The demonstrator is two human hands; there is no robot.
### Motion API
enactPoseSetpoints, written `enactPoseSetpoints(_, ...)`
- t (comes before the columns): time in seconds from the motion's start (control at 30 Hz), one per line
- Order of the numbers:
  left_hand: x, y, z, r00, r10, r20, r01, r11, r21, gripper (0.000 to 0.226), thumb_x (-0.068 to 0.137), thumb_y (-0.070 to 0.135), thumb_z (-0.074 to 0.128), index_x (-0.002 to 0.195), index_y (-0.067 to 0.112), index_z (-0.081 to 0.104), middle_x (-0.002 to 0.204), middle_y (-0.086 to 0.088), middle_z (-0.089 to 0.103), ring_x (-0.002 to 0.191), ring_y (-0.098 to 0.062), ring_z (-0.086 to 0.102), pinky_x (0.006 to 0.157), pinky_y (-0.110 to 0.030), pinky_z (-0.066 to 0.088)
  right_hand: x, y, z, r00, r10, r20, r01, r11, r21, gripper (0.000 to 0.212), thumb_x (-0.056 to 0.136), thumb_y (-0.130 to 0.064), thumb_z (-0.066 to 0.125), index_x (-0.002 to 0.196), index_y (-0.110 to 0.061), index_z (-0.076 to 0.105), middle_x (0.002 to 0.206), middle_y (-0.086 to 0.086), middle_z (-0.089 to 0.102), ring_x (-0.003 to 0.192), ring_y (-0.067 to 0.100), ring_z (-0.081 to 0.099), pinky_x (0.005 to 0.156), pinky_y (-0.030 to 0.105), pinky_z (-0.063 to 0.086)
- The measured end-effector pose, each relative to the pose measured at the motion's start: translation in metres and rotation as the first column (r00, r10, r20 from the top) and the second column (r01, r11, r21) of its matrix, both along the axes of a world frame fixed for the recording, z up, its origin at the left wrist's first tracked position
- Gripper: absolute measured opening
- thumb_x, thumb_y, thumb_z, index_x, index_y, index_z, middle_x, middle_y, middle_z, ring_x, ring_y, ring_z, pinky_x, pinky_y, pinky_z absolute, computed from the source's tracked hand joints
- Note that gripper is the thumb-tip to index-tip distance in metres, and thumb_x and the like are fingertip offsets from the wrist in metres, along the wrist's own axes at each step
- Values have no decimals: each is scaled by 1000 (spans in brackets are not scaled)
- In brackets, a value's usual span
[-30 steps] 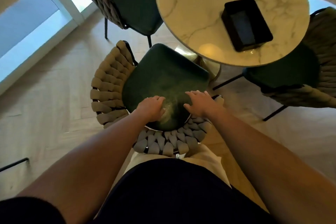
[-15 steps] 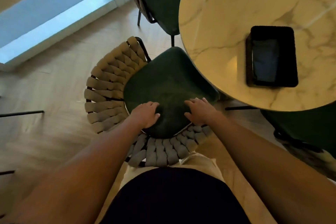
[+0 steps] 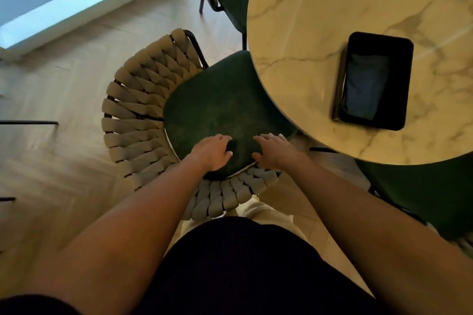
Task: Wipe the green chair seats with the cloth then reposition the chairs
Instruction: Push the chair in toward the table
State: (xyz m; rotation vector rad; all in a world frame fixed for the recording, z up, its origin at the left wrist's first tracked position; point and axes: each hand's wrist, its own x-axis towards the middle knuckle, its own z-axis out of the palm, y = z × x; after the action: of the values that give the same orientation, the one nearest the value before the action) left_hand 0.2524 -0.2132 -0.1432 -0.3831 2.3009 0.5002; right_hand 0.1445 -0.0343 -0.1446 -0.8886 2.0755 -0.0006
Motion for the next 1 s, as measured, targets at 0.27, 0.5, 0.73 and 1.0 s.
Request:
enactPoseSetpoints(0.27, -7, 19, 6, 989, -139, -59, 139, 990, -9, 59, 104, 41, 51, 156, 21, 33, 158, -3, 41, 140, -26, 45, 112, -45, 43, 0, 21, 17, 994, -88, -69, 86, 996, -29, 64, 101, -45, 52, 158, -23, 30, 163, 5, 32, 150, 24, 28, 123, 47, 16)
enactPoseSetpoints(0.5, -19, 48, 25, 947, -295, -125, 289, 955, -61, 58, 105, 41, 48, 156, 19, 33, 157, -5, 41, 137, -28, 48, 109, -46, 47, 11, 82, 35, 965, -239, -112, 235, 971, -43, 64, 100, -46, 51, 156, -23, 31, 161, 6, 35, 147, 26, 35, 121, 52, 23)
enactPoseSetpoints(0.73, -40, 123, 17, 932, -344, -116, 335, 938, -87, 58, 103, 41, 50, 155, 18, 36, 155, -6, 42, 136, -29, 48, 110, -45, 44, -11, 169, 36, 950, -275, -144, 272, 961, -44, 61, 101, -45, 51, 154, -18, 36, 158, 10, 40, 143, 29, 40, 118, 50, 32)
enactPoseSetpoints(1.0, -59, 271, 17, 909, -392, -142, 388, 920, -60, 60, 104, 39, 49, 156, 13, 33, 160, -9, 36, 144, -28, 39, 114, -43, 39, -16, 321, 22, 938, -338, -82, 338, 941, -10, 60, 100, -46, 52, 152, -19, 38, 157, 10, 41, 142, 30, 42, 117, 53, 30)
